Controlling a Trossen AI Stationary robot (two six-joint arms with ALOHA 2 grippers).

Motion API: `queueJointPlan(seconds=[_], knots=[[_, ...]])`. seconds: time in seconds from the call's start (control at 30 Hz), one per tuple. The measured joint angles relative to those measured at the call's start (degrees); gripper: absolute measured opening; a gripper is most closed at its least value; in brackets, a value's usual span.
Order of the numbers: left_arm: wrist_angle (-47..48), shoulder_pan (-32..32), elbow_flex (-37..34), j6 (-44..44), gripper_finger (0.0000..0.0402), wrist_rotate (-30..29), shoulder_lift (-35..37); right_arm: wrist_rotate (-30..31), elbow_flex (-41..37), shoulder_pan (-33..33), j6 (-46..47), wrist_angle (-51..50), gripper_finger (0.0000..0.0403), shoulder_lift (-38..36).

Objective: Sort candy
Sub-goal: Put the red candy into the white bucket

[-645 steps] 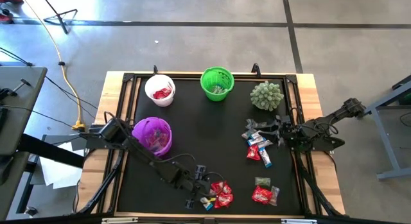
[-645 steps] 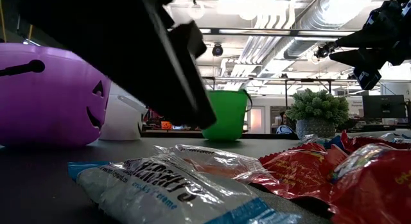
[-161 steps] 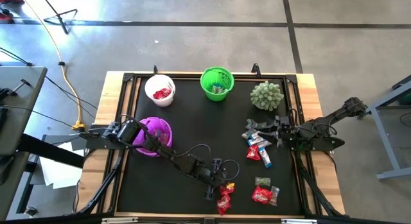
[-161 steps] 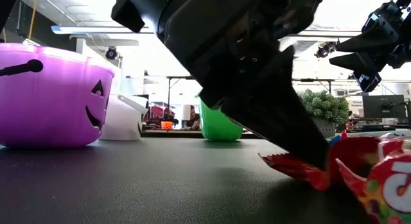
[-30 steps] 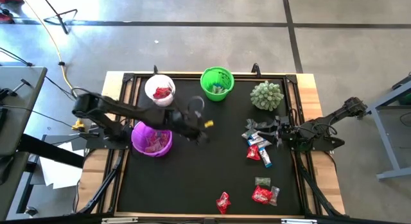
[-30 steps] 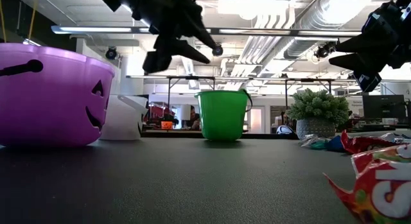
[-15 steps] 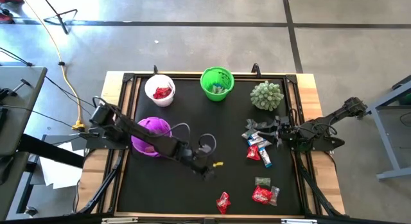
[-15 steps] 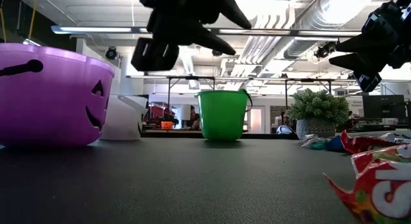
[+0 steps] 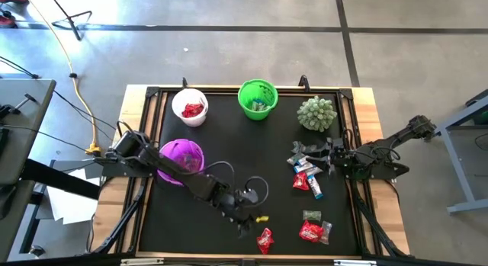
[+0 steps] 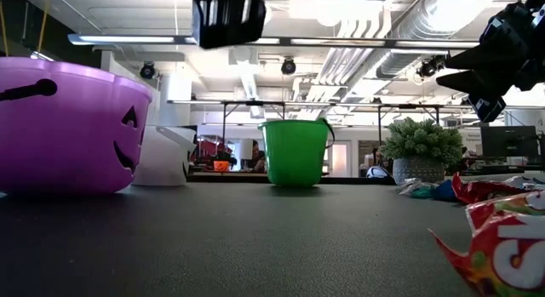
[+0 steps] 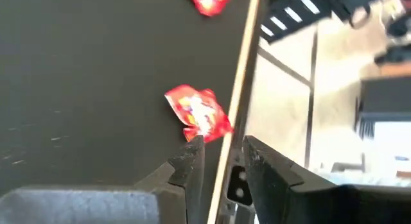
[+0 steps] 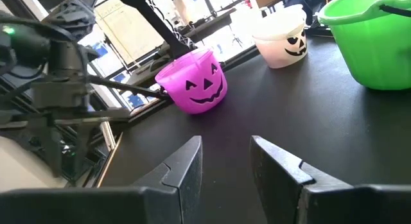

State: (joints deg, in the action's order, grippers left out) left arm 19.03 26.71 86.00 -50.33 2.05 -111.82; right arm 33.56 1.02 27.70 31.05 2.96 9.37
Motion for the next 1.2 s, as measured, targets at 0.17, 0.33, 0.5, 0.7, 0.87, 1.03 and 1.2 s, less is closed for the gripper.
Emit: queueJointPlan(seconds=[0.17, 0.33, 0.5, 0.7, 0.87, 1.03, 1.2], knots=[[0.0, 2.2, 2.3, 2.0, 0.0095, 0.1, -2.2, 0.0, 0.0, 0.0, 0.0, 0.0, 0.0126, 0.0], [-1.7, 3.9, 5.6, 4.1, 0.0095, 2.2, -6.9, 0.0, 0.0, 0.0, 0.0, 0.0, 0.0126, 0.0], [-2.2, 4.8, 10.4, 8.3, 0.0095, 4.1, -11.9, 0.0, 0.0, 0.0, 0.0, 0.0, 0.0126, 0.0], [-2.2, 4.5, 12.6, 8.4, 0.0109, 4.8, -14.7, 0.0, 0.0, 0.0, 0.0, 0.0, 0.0126, 0.0], [-1.6, 3.4, 12.6, 4.3, 0.0134, 4.7, -16.4, 0.0, 0.0, 0.0, 0.0, 0.0, 0.0126, 0.0], [-2.1, 2.1, 12.6, 3.5, 0.0153, 4.7, -16.7, 0.0, 0.0, 0.0, 0.0, 0.0, 0.0126, 0.0], [-1.4, 1.1, 12.6, 1.3, 0.0171, 4.8, -16.8, 0.0, 0.0, 0.0, 0.0, 0.0, 0.0126, 0.0]])
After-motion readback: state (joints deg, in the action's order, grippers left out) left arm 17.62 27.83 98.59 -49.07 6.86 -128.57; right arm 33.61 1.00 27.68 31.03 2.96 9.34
